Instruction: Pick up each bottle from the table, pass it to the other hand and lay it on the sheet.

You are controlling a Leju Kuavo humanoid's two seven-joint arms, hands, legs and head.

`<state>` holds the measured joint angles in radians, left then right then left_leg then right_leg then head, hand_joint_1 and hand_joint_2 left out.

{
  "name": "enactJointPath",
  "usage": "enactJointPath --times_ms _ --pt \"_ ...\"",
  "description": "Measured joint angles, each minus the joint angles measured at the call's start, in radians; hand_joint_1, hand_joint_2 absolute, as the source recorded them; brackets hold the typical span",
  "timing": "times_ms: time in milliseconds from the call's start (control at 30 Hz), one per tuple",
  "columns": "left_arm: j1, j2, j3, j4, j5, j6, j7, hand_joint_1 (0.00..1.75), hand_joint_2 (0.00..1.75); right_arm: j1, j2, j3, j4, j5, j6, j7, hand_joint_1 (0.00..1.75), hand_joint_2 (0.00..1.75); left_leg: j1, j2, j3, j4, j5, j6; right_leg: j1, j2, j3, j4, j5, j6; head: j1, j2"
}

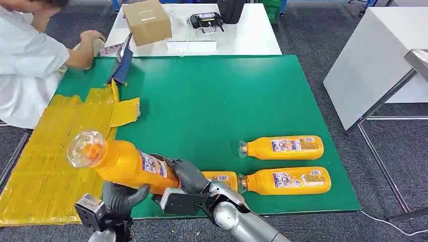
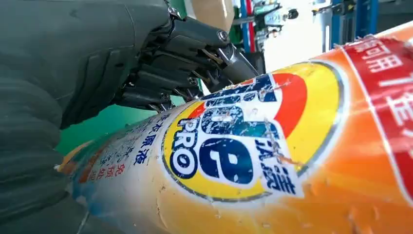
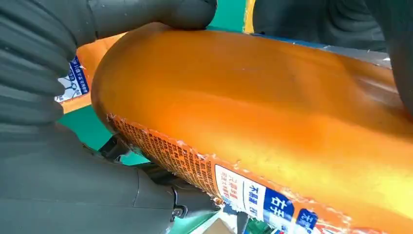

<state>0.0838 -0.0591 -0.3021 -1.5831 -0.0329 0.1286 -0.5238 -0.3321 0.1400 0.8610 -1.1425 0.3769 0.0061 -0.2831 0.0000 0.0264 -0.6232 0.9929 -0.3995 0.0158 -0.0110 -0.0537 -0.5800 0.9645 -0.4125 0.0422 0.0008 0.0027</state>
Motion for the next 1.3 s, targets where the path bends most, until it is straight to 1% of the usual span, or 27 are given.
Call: enactJointPath --times_ms 33,67,100,200,267,300,367,400,433,533,567,600,633,700,733,767,800,833,867,900,933,967,1033,1067,1167,1233,1300 --pt "0.0 0.0 0.001 0.0 0.003 -0.005 0.001 1.75 1.75 0.0 0.0 0.0 0.0 -0.001 0.0 0.0 0.0 1.75 0.0 0.0 0.0 0.0 0.0 0.0 0.0 0.0 0.0 0.0 0.0 0.0 0.0 0.0" --pt "-0.001 0.0 0.003 0.0 0.006 -0.009 0.002 1.75 1.75 0.0 0.0 0.0 0.0 -0.004 0.0 -0.001 0.0 1.75 0.0 0.0 0.0 0.0 0.0 0.0 0.0 0.0 0.0 0.0 0.0 0.0 0.0 0.0" --pt "-0.002 0.0 0.005 0.0 0.011 -0.013 0.003 1.75 1.75 0.002 0.0 0.0 0.0 -0.006 0.0 -0.003 0.0 0.0 0.0 0.0 0.0 0.0 0.0 0.0 0.0 0.0 0.0 0.0 0.0 0.0 0.0 0.0" --pt "-0.013 0.0 0.008 0.0 0.012 -0.01 0.007 1.75 1.75 0.017 -0.003 -0.001 -0.007 -0.009 -0.022 -0.007 0.0 0.0 0.0 0.0 0.0 0.0 0.0 0.0 0.0 0.0 0.0 0.0 0.0 0.0 0.0 0.0" --pt "-0.024 0.002 0.009 -0.005 -0.042 0.045 0.003 1.75 1.75 0.043 -0.012 -0.008 -0.037 0.002 -0.074 -0.013 0.0 0.0 0.0 0.0 0.0 0.0 0.0 0.0 0.0 0.0 0.0 0.0 0.0 0.0 0.0 0.0" --pt "-0.029 0.003 0.013 -0.013 -0.112 0.114 0.001 1.75 1.75 0.055 -0.022 -0.02 -0.064 0.015 -0.107 -0.016 0.0 0.0 0.0 0.0 0.0 0.0 0.0 0.0 0.0 0.0 0.0 0.0 0.0 0.0 0.0 0.0" --pt "-0.048 0.007 0.029 -0.028 -0.327 0.302 0.016 1.75 1.75 0.094 -0.048 -0.061 -0.141 0.045 -0.167 -0.022 0.0 0.0 0.0 -0.001 0.0 0.0 0.0 0.0 0.0 -0.001 0.001 0.0 0.0 0.0 0.001 0.0" --pt "-0.06 0.011 0.04 -0.032 -0.382 0.351 0.03 1.75 1.75 0.111 -0.062 -0.084 -0.18 0.052 -0.174 -0.022 0.0 0.0 0.0 -0.002 0.0 0.0 0.0 0.0 0.0 -0.001 0.001 0.0 0.0 0.0 0.0 0.0" --pt "-0.07 0.016 0.052 -0.036 -0.404 0.376 0.037 1.75 1.75 0.125 -0.074 -0.107 -0.215 0.057 -0.174 -0.022 0.0 1.75 0.0 -0.002 0.0 0.0 0.0 0.0 0.0 -0.001 0.001 0.0 0.0 0.0 0.0 0.0" --pt "-0.086 0.024 0.072 -0.043 -0.444 0.403 0.056 1.75 1.75 0.152 -0.098 -0.155 -0.285 0.072 -0.182 -0.024 0.0 1.75 0.0 -0.001 0.0 0.0 0.0 0.0 0.0 -0.001 0.001 0.0 0.0 0.0 0.0 0.0" --pt "-0.09 0.025 0.074 -0.043 -0.523 0.444 0.085 1.75 1.75 0.162 -0.104 -0.169 -0.308 0.094 -0.212 -0.031 0.0 1.75 0.0 -0.001 0.0 0.0 0.0 0.0 0.0 -0.001 0.0 0.0 0.0 0.0 0.0 0.0" --pt "-0.098 0.028 0.078 -0.043 -0.626 0.483 0.121 1.75 1.75 0.177 -0.11 -0.182 -0.332 0.116 -0.244 -0.038 0.0 1.75 0.0 -0.002 0.0 0.0 0.0 0.0 0.0 -0.001 0.0 0.0 0.0 0.0 0.0 0.0" --pt "-0.114 0.036 0.088 -0.037 -0.808 0.522 0.194 1.75 1.75 0.193 -0.12 -0.204 -0.371 0.149 -0.287 -0.042 0.0 1.75 0.0 -0.002 0.0 0.0 0.0 0.0 0.0 -0.002 0.001 0.0 0.0 0.0 0.0 0.0" --pt "-0.152 0.055 0.111 -0.006 -1.145 0.552 0.345 1.75 1.75 0.21 -0.139 -0.243 -0.432 0.189 -0.332 -0.041 0.0 1.75 0.0 -0.002 0.0 0.0 0.0 0.0 0.0 -0.002 0.001 0.0 0.0 0.0 0.0 0.0" --pt "-0.185 0.089 0.123 0.03 -1.381 0.553 0.494 1.75 1.75 0.215 -0.152 -0.275 -0.473 0.214 -0.347 -0.037 0.0 1.75 0.0 -0.002 0.0 0.0 0.0 0.0 0.0 -0.002 0.001 0.0 0.001 0.0 0.001 0.0" --pt "-0.217 0.129 0.111 0.065 -1.512 0.539 0.637 1.75 1.75 0.215 -0.161 -0.298 -0.499 0.231 -0.348 -0.029 0.0 1.75 0.0 0.0 0.0 0.0 0.001 -0.001 0.0 -0.001 0.0 0.0 0.001 -0.001 0.001 0.0" --pt "-0.261 0.191 0.076 0.109 -1.603 0.503 0.8 1.75 1.75 0.214 -0.169 -0.32 -0.523 0.254 -0.347 -0.017 0.0 1.75 0.001 0.003 0.0 0.0 0.001 -0.002 0.0 0.001 -0.003 0.0 0.004 -0.004 0.002 0.0" --pt "-0.322 0.263 0.013 0.176 -1.602 0.45 0.97 1.75 1.75 0.213 -0.178 -0.342 -0.544 0.298 -0.338 0.007 0.0 1.75 0.001 0.004 0.0 0.0 0.002 -0.003 0.001 0.002 -0.003 0.0 0.005 -0.005 0.0 0.0" --pt "-0.373 0.306 -0.041 0.237 -1.578 0.425 1.076 1.75 1.75 0.207 -0.185 -0.355 -0.552 0.336 -0.331 0.026 0.0 1.75 0.001 0.005 0.0 0.0 0.002 -0.003 0.002 0.002 -0.002 0.002 0.006 -0.006 0.0 0.0" --pt "-0.412 0.345 -0.078 0.297 -1.56 0.419 1.144 1.75 1.75 0.2 -0.192 -0.365 -0.556 0.361 -0.329 0.036 0.0 1.75 0.001 0.005 0.0 0.0 0.003 -0.004 0.002 0.003 -0.003 0.003 0.005 -0.006 -0.001 0.0" --pt "-0.446 0.376 -0.109 0.367 -1.55 0.409 1.149 1.75 1.75 0.193 -0.198 -0.374 -0.557 0.394 -0.324 0.053 0.0 1.75 0.001 0.005 0.0 0.0 0.004 -0.004 0.002 0.003 -0.004 0.003 0.005 -0.006 0.0 0.0" --pt "-0.477 0.402 -0.129 0.419 -1.545 0.398 1.104 1.75 1.75 0.186 -0.203 -0.38 -0.558 0.412 -0.321 0.066 0.0 1.75 0.002 0.005 0.0 0.0 0.005 -0.005 0.002 0.003 -0.004 0.003 0.005 -0.006 0.0 0.0" --pt "-0.533 0.434 -0.177 0.531 -1.543 0.394 1.033 1.75 1.75 0.172 -0.217 -0.383 -0.558 0.433 -0.319 0.081 0.0 1.75 0.002 0.004 -0.001 0.0 0.006 -0.005 0.002 0.002 -0.004 0.004 0.005 -0.007 0.001 0.0" --pt "-0.548 0.445 -0.203 0.578 -1.542 0.394 1.025 1.75 1.75 0.167 -0.221 -0.385 -0.558 0.437 -0.319 0.083 0.0 1.75 0.002 0.004 -0.001 0.0 0.006 -0.005 0.002 0.003 -0.004 0.004 0.005 -0.006 0.001 0.0" --pt "-0.57 0.469 -0.228 0.646 -1.538 0.381 1.019 1.75 1.75 0.165 -0.229 -0.396 -0.558 0.443 -0.311 0.092 0.0 1.75 0.001 0.005 -0.003 0.0 0.005 -0.005 0.001 0.005 -0.007 0.004 0.006 -0.006 0.0 0.0" --pt "-0.619 0.47 -0.252 0.736 -1.538 0.353 0.993 1.75 1.75 0.151 -0.239 -0.394 -0.554 0.465 -0.283 0.11 0.0 1.75 0.001 0.003 -0.005 0.0 0.006 -0.005 0.002 0.003 -0.007 0.004 0.006 -0.006 0.002 0.0" --pt "-0.653 0.47 -0.251 0.829 -1.535 0.318 0.953 1.75 1.75 0.135 -0.248 -0.383 -0.544 0.481 -0.239 0.123 0.0 1.75 0.001 0.003 -0.005 0.0 0.006 -0.005 0.002 0.003 -0.007 0.004 0.006 -0.006 0.0 0.0"
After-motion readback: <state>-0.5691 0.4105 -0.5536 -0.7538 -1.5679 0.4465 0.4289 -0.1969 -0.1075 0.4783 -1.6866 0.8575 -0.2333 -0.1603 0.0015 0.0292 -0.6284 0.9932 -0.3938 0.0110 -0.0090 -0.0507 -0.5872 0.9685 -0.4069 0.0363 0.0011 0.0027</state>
